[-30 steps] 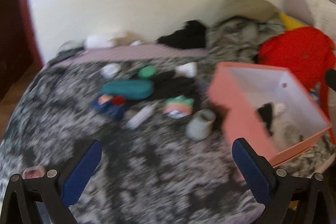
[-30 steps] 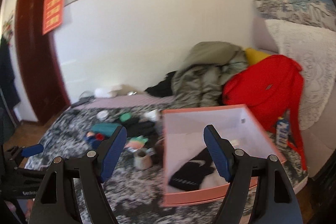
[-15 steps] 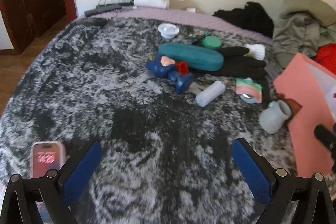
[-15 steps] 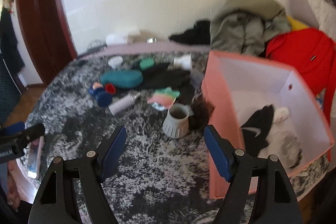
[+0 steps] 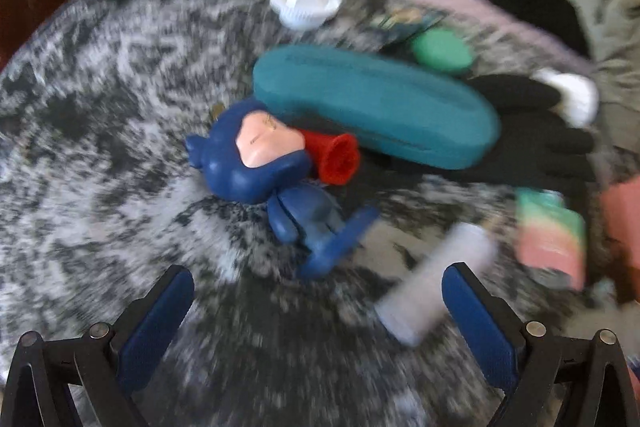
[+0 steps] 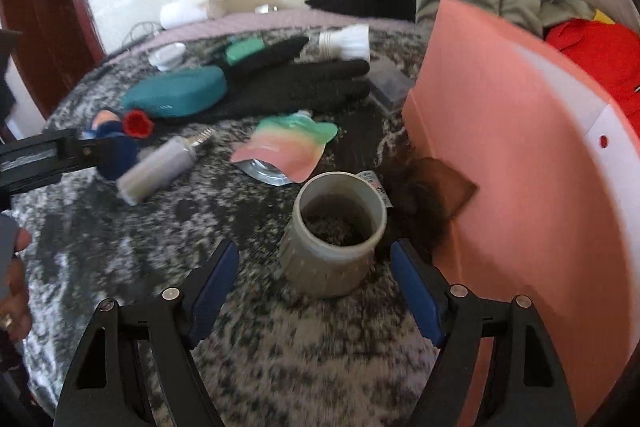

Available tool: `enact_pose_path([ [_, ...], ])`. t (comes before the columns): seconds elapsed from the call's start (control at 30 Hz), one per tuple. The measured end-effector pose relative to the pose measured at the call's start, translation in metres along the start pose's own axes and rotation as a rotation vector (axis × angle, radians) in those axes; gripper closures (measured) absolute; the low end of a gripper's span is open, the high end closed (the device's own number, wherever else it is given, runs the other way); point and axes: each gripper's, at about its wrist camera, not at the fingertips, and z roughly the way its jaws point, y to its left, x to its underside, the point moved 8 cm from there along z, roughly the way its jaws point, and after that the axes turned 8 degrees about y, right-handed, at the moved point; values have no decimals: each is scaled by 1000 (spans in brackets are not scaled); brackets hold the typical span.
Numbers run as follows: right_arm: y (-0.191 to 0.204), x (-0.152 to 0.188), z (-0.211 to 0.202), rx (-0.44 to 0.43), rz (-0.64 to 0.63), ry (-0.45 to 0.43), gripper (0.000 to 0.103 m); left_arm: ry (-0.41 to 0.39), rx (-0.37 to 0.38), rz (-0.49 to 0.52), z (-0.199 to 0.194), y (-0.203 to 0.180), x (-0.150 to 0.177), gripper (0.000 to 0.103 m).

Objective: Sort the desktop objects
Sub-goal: 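Grasp the grey jar with the right tool while the left grasps the blue figurine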

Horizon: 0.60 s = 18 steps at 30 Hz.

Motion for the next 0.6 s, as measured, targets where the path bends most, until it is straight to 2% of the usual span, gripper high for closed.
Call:
enact_pose_path([
  [0.1,-3,-5,18,0,5,18,21,-8,-17,-28,14,4,-11,3],
  [0.13,-2,-8,21,6,0,5,22,-16,-31,-35,17,6,-15,19],
  [0.17,-3,-9,20,12,-10,-7,29,-24,-31,-27,17,6,-16,32],
  [0.2,-3,-11,19,13,-14,-19,46,-33,-27,-14,15,4,-18,54],
  [0.23,-3,-12,17,13,-18,-30,46,-38,-21,-13,12,4,-18,57],
  [0.3,-1,-13,9,-46,-14,-41,46,-36,31,-31,-1,3,-10,57],
  [0.37,0,-13,-1,-59,-20,-62,46,-27,55,-49,-16,5,4,57],
  [0.6,12,7,-55,-84,-53,-133,46,-67,44,-10,-83,20,71,57],
])
